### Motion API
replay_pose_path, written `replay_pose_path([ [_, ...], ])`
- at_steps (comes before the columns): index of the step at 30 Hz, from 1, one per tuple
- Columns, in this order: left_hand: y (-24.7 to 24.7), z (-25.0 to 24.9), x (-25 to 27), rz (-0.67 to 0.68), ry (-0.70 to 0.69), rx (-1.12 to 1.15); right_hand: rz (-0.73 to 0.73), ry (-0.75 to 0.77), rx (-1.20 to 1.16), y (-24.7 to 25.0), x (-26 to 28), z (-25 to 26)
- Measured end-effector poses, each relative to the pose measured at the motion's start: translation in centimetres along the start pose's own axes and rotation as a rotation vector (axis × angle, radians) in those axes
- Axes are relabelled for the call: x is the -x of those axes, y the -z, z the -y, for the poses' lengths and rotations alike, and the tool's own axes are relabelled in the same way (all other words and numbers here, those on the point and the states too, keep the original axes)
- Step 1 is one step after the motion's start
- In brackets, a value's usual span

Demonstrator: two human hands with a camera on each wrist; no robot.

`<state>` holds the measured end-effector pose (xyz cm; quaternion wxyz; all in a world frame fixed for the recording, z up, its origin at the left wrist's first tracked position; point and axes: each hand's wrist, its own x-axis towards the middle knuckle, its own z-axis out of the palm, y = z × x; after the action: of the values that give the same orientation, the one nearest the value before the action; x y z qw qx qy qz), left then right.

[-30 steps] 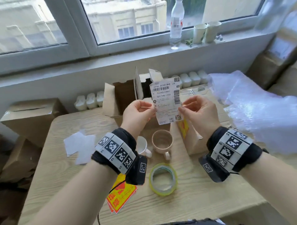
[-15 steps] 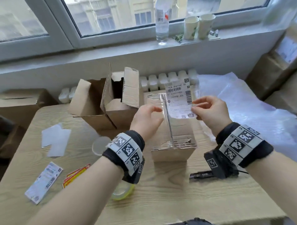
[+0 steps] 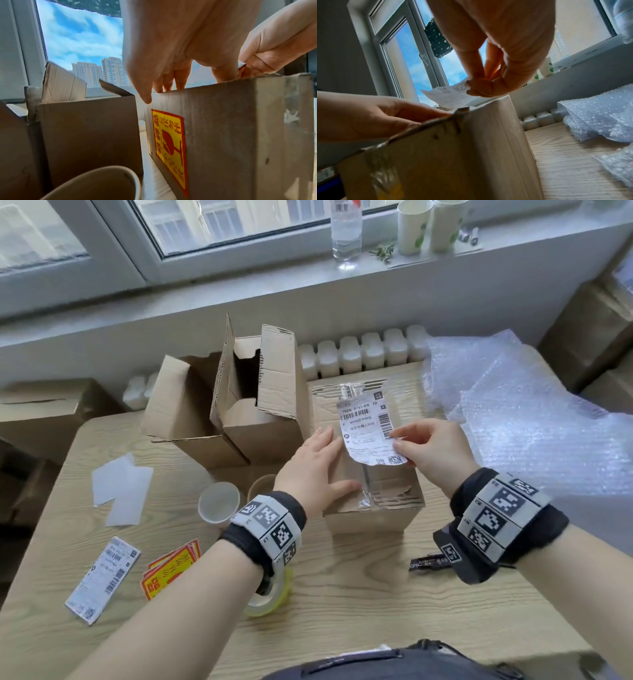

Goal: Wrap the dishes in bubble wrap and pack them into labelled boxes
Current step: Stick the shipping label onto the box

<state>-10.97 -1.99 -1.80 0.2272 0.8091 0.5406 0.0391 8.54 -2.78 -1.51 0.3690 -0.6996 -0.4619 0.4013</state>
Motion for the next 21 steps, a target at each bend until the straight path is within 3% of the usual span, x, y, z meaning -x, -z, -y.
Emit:
replay_pose_path([
  [7, 0.5, 1.5, -0.4, -0.058, -0.049, 0.026, -0.048, 0.013, 0.045, -1.4, 0.0, 0.3],
  [12, 0.6, 1.1, -0.6, -0.104, 0.035, 0.095, -0.055, 0.0, 0.058, -1.5, 0.2, 0.2],
  [21, 0.7, 0.8, -0.6, -0.095, -0.009, 0.057, -0.083, 0.003, 0.101, -1.8, 0.3, 0.3],
])
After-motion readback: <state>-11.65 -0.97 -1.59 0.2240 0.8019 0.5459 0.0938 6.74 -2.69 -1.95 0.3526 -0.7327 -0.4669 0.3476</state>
